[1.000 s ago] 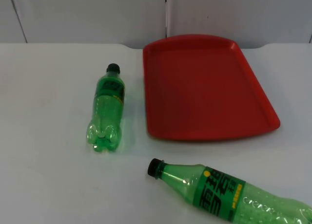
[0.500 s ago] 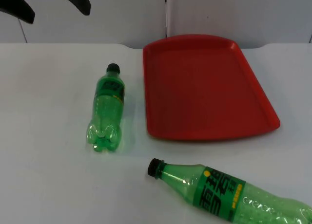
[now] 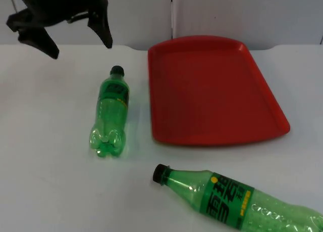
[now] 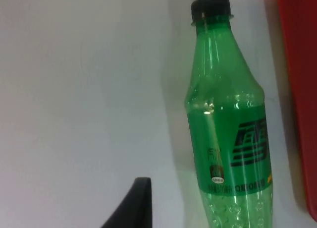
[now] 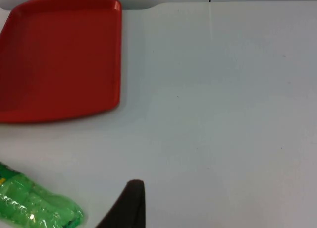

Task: Place the bottle upright on the tray.

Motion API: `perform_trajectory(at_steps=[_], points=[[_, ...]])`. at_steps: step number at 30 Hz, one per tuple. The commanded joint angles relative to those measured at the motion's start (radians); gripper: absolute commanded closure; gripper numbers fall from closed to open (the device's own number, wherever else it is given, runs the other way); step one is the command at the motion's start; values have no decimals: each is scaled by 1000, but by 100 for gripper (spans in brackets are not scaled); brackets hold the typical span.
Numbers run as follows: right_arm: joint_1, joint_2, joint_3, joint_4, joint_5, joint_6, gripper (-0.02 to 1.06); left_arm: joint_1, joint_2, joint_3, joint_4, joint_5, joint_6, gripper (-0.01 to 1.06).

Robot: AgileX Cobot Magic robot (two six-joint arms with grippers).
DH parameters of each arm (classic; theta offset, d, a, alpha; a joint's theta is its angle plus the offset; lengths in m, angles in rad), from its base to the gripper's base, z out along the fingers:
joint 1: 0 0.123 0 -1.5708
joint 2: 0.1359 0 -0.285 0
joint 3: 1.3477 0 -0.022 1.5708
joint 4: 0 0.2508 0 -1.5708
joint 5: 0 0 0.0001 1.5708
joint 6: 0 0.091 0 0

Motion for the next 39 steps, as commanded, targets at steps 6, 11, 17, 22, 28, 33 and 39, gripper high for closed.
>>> perform_trajectory(at_steps=[6, 11, 17, 22, 28, 33, 39], points=[[-6, -4, 3, -4, -7, -7, -1, -73, 54, -23, 79, -12, -116, 0], [-6, -4, 3, -4, -7, -7, -1, -120, 97, -61, 203, -18, -193, 0], [-6, -4, 3, -4, -7, -7, -1, -127, 191, -160, 214, 79, -203, 0], [-6, -4, 3, -4, -7, -5, -1, -127, 242, -193, 190, 92, -211, 0], [-6, -4, 3, -4, -7, -5, -1, -127, 281, -193, 178, 69, -211, 0], [-6, -4, 3, -4, -7, -5, -1, -127, 311, -193, 143, 29, -211, 0], [-6, -4, 3, -4, -7, -5, -1, -127, 334, -193, 135, -19, -211, 0]])
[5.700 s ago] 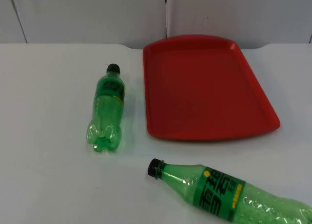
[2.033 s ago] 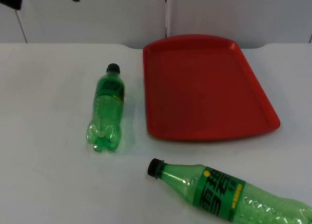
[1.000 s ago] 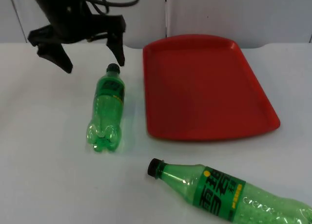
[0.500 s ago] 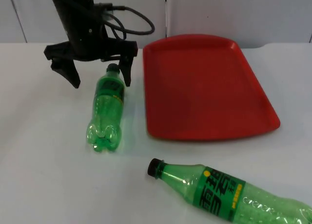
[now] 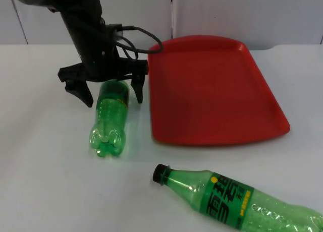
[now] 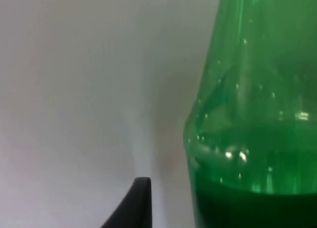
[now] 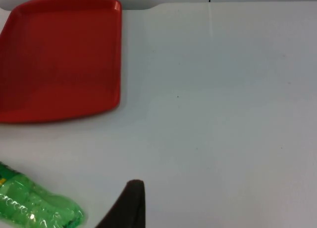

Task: Place the bottle upright on the tray.

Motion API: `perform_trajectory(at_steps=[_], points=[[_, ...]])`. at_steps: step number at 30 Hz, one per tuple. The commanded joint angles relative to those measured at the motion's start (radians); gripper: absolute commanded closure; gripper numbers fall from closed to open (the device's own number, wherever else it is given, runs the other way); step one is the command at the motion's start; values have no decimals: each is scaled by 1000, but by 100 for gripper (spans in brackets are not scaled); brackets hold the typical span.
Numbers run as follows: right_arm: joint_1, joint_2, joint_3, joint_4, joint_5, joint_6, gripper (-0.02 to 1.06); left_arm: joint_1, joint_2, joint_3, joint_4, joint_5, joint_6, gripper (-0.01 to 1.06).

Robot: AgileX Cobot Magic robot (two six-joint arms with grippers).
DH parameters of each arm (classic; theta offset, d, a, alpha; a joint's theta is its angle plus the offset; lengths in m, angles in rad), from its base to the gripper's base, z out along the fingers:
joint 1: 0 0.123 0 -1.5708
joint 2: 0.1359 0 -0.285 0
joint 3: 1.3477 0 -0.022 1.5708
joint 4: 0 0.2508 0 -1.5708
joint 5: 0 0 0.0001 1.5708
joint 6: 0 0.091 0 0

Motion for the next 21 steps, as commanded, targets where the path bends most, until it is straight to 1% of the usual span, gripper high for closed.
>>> perform_trajectory(at_steps=[1, 11, 14, 15, 16, 18, 19, 21], points=[[-6, -4, 3, -2, -7, -5, -1, -5, 6, -5, -12, -19, -6, 0], [-6, -4, 3, -2, -7, -5, -1, -3, 49, -6, -12, -30, -3, 0], [-6, -4, 3, -2, -7, -5, -1, -3, 49, -6, -12, -28, -3, 2], [-6, -4, 3, -2, -7, -5, -1, -3, 49, -6, -12, -28, -3, 5], [-6, -4, 3, -2, -7, -5, -1, -3, 49, -6, -12, -26, -3, 11], [-6, -4, 3, -2, -7, -5, -1, -3, 49, -6, -12, -12, -3, 28], [-6, -4, 3, -2, -7, -5, -1, -3, 49, -6, -12, -12, -3, 28], [-6, -4, 3, -2, -7, -5, -1, -3, 49, -6, -12, 9, -3, 50]])
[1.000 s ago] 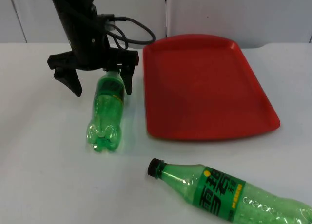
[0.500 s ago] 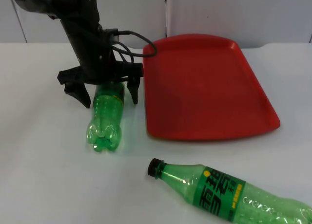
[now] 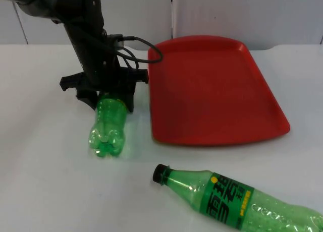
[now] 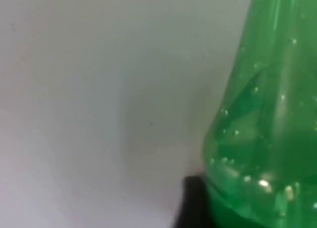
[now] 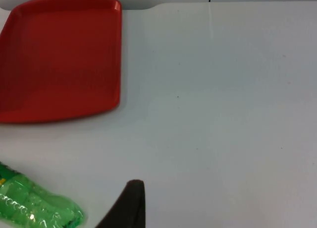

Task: Place the bottle upright on the tray.

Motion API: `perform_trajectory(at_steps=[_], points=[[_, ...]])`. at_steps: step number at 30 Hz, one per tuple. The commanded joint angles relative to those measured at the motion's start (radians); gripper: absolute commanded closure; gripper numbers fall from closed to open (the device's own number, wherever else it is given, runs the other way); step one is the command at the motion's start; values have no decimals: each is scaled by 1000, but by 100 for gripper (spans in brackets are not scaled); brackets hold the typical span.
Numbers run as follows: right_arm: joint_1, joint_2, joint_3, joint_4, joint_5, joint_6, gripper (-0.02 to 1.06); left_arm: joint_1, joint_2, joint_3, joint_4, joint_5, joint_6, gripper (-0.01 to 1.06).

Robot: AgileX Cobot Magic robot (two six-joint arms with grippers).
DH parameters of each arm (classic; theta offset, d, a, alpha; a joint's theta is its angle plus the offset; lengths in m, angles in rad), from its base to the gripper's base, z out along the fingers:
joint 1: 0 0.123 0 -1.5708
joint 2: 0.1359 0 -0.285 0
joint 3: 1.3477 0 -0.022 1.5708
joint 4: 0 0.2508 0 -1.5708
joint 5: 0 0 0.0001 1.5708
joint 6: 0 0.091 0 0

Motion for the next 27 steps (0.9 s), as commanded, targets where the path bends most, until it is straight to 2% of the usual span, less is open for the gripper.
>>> perform_trajectory(at_steps=[1, 4, 5, 8, 20, 27], points=[[-6, -4, 3, -2, -7, -5, -1, -3, 6, 0, -8, 27, -3, 62], [-6, -4, 3, -2, -7, -5, -1, -3, -8, 0, -7, 33, -3, 92], [-6, -4, 3, -2, -7, -5, -1, -3, -8, 0, -7, 33, -3, 92], [-6, -4, 3, -2, -7, -5, -1, -3, -38, 0, -7, 29, -3, 105], [-6, -4, 3, -2, -7, -5, -1, -3, -186, 0, -10, 7, 1, 105], [-6, -4, 3, -2, -7, -5, -1, -6, -367, 0, -10, -81, 4, 105]])
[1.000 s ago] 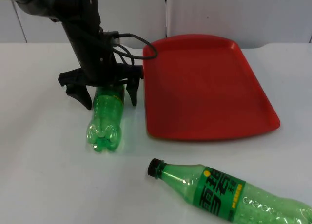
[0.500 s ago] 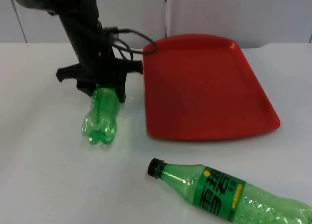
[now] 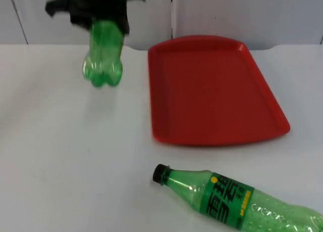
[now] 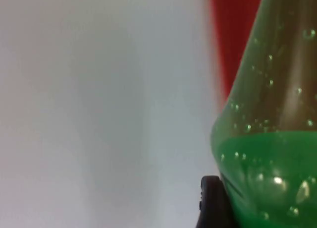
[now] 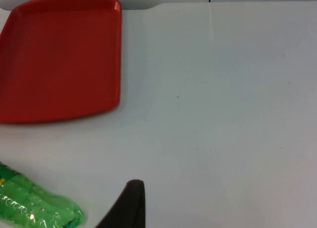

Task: Place the bottle upright on the tray.

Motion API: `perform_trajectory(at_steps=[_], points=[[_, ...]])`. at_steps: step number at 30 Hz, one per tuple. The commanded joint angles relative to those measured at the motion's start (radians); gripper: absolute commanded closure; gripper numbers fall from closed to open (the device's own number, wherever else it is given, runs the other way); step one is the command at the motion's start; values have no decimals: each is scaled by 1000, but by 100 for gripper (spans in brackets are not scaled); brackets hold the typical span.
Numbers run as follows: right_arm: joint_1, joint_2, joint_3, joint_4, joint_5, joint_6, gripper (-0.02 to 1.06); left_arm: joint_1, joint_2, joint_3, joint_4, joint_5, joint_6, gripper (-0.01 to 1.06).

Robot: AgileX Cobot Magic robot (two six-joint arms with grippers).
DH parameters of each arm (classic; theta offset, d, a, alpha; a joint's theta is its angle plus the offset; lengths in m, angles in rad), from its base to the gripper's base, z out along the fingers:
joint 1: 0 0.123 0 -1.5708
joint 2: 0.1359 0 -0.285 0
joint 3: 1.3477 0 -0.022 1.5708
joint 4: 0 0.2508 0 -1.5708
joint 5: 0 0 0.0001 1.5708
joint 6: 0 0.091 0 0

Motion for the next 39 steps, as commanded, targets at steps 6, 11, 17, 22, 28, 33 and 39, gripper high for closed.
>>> perform_trajectory(at_steps=[6, 11, 17, 22, 28, 33, 39], points=[[-6, -4, 3, -2, -7, -5, -1, -6, -203, 0, -4, -101, 3, 105], [-6, -4, 3, -2, -7, -5, -1, -6, -308, 0, 31, -129, 8, 105], [-6, -4, 3, -2, -7, -5, -1, -6, -421, 61, 46, -194, 33, 105], [-6, -4, 3, -2, -7, -5, -1, -6, -554, 278, 46, -407, 33, 105], [-6, -4, 3, -2, -7, -5, -1, -6, -705, 589, 42, -724, 37, 105], [-6, -4, 3, -2, -7, -5, -1, -6, -778, 817, 80, -1011, 37, 105], [-6, -4, 3, -2, -7, -5, -1, -6, -785, 1032, 134, -1409, 26, 105]])
